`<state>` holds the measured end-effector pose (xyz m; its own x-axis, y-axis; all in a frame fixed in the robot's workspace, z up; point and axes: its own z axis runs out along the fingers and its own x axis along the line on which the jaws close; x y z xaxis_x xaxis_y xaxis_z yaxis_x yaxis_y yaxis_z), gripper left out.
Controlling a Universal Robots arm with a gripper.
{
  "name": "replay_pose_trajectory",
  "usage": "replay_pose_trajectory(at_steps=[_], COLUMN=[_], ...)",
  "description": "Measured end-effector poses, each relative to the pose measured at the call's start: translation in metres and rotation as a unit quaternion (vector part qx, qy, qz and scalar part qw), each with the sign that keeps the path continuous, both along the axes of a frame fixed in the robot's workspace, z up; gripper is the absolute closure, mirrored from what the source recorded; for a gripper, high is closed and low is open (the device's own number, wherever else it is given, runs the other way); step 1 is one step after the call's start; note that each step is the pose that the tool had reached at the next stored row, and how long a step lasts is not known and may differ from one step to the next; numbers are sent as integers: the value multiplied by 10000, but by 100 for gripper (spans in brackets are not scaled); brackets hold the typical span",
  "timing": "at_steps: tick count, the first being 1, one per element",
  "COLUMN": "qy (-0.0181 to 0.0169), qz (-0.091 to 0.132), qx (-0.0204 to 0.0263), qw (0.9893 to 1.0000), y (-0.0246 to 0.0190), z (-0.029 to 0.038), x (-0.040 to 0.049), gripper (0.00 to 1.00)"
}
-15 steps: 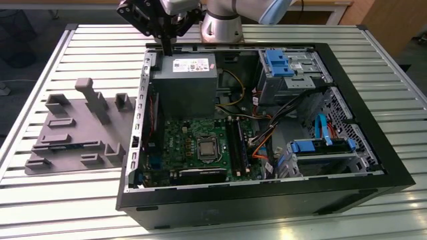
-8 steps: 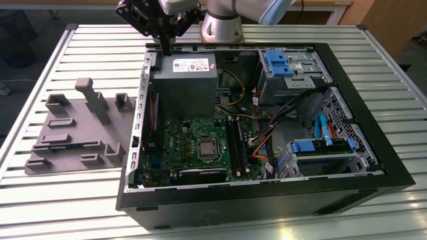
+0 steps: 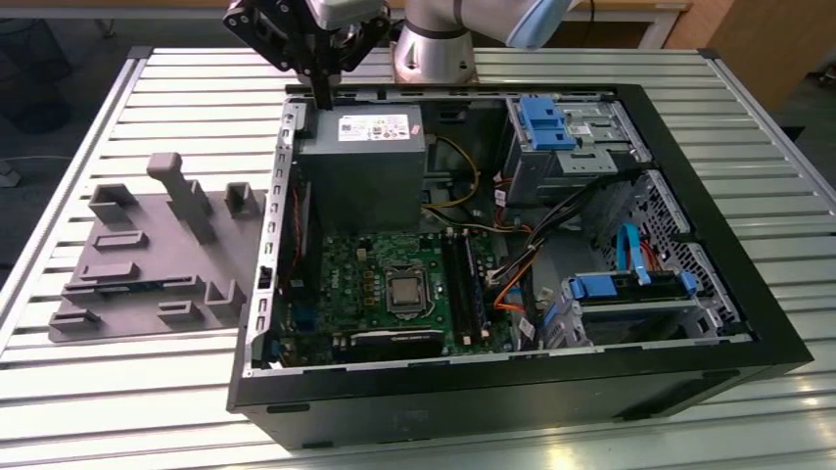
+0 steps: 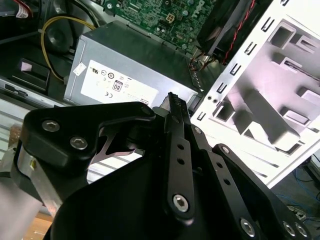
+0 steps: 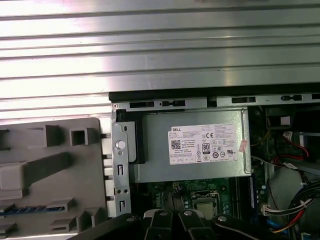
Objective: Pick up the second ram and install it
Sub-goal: 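Reach for the second ram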
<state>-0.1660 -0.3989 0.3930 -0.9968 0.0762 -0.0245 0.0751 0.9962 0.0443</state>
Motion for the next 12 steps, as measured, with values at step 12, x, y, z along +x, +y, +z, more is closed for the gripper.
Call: replay_pose_trajectory(at_steps=[12], qy=[0], qz=[0], qx=[0], qw=[10000], y=[0], z=[0], x=[-35], gripper=[89])
